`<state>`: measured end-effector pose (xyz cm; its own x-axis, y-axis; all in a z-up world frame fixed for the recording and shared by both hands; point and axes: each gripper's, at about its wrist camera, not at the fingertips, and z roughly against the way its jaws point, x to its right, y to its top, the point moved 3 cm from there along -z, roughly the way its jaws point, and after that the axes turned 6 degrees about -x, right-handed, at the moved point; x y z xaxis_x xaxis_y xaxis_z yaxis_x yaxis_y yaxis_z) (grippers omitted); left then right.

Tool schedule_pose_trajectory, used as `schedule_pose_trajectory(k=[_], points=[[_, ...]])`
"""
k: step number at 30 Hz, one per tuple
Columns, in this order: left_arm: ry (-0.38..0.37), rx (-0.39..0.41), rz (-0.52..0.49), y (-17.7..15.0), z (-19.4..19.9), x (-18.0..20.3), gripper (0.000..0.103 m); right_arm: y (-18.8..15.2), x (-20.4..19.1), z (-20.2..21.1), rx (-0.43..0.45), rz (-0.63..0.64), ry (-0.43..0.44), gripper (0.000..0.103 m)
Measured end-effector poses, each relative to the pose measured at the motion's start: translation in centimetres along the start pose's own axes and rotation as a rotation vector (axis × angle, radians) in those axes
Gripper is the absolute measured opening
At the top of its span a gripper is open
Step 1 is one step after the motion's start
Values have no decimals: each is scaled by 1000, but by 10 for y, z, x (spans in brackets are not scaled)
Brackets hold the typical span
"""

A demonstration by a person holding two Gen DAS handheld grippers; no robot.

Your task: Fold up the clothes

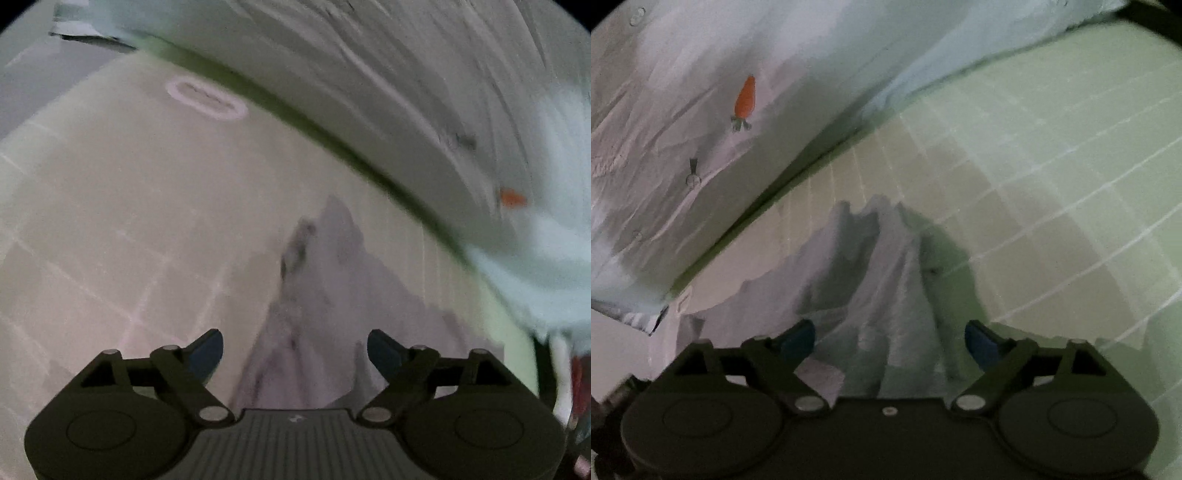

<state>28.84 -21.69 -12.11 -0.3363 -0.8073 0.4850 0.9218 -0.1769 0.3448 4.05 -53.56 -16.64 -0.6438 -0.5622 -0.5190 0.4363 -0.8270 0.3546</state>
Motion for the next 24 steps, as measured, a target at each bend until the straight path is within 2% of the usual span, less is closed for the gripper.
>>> schedule_pose_trajectory(k=[4,7,8,11,13,15,16,17,19,21,24], points=[[-44,-28,-25,-14,-7,10,94,-3,-12,-10,-10,49,8,102],[-120,-48,-14,-19,-12,14,102,-3,-20,-16,0,67,19,103],[-117,-42,-16,-21,-13,18,103,-3,-23,-19,-6,69,39,103],[-66,-32,-55,-29,-17,31,102,-3,-28,-23,-34,62,113,103],[-70,-42,-61,-36,-19,40,93,-5,-35,-25,-52,76,127,102],[-41,-41,-65,-47,-13,47,59,-10,-43,-25,-80,115,115,70],[-28,-41,-66,-53,-10,50,54,-13,-46,-23,-85,120,118,51],[-28,-37,-53,-56,-6,52,49,-17,-50,-16,-73,110,125,46],[-9,-33,-60,-63,5,59,45,-27,-56,1,-46,115,125,42],[28,-26,-121,-73,21,74,42,-39,-60,22,-22,120,128,41],[41,-8,-209,-89,46,93,42,-52,-54,52,0,101,135,40]])
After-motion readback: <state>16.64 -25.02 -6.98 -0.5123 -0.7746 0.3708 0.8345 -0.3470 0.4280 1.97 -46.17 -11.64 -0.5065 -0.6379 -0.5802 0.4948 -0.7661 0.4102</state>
